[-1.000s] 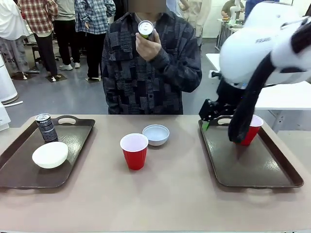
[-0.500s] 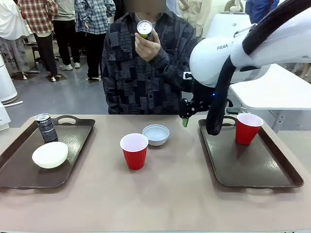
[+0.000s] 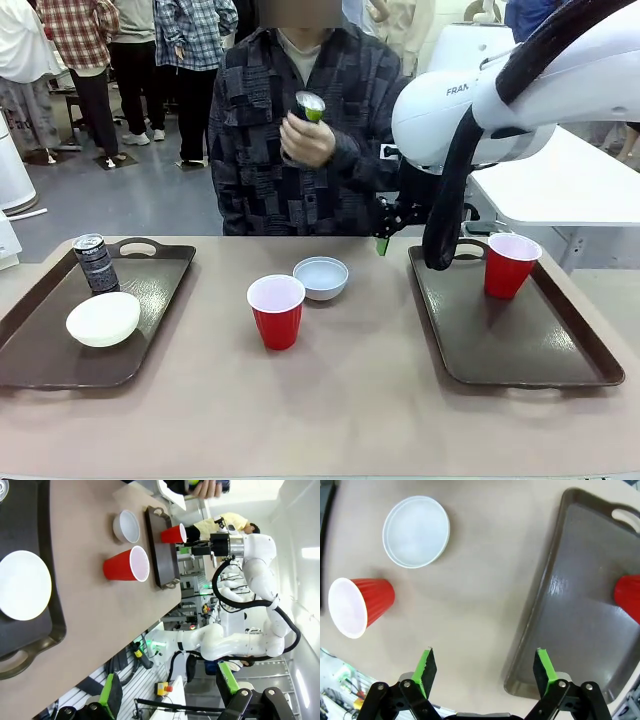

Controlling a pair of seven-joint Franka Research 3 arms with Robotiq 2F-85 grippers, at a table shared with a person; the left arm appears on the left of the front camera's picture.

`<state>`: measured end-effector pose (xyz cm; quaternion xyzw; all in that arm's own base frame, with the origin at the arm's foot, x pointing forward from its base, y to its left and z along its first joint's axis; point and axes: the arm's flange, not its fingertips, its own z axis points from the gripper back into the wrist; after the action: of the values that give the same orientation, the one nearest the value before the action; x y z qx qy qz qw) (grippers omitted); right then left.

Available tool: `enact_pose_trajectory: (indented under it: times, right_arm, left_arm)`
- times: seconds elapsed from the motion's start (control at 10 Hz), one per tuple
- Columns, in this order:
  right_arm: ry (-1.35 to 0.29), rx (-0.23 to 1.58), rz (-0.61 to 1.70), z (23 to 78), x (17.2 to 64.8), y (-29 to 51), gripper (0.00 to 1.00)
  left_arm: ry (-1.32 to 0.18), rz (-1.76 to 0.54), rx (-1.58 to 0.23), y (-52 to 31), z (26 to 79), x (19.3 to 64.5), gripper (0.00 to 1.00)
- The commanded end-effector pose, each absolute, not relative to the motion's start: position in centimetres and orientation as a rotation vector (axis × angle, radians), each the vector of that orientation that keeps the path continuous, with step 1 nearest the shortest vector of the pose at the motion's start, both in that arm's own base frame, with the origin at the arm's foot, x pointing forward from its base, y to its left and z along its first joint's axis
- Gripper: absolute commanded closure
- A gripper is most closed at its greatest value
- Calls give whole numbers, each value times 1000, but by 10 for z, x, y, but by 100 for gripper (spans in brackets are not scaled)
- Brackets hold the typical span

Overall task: Prepare tableware on both trays.
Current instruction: Pick up a Picnic Bowl from the table and place it on a Handle tray.

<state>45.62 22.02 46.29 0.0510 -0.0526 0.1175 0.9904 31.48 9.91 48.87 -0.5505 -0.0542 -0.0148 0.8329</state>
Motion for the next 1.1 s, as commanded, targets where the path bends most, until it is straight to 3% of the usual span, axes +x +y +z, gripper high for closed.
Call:
enact_pose_trajectory:
  times: [0.0, 0.3, 1.0]
  right_arm:
    - [-77, 123, 221, 477, 403, 191, 0]
    - [-12, 188, 228, 506, 316, 133, 0]
    - [-9, 213, 185, 495, 321, 130, 0]
  left_arm:
    - [-125, -30, -1188, 99, 491, 315, 0]
    - [-125, -30, -1188, 99, 491, 315, 0]
    - [-125, -30, -1188, 99, 491, 315, 0]
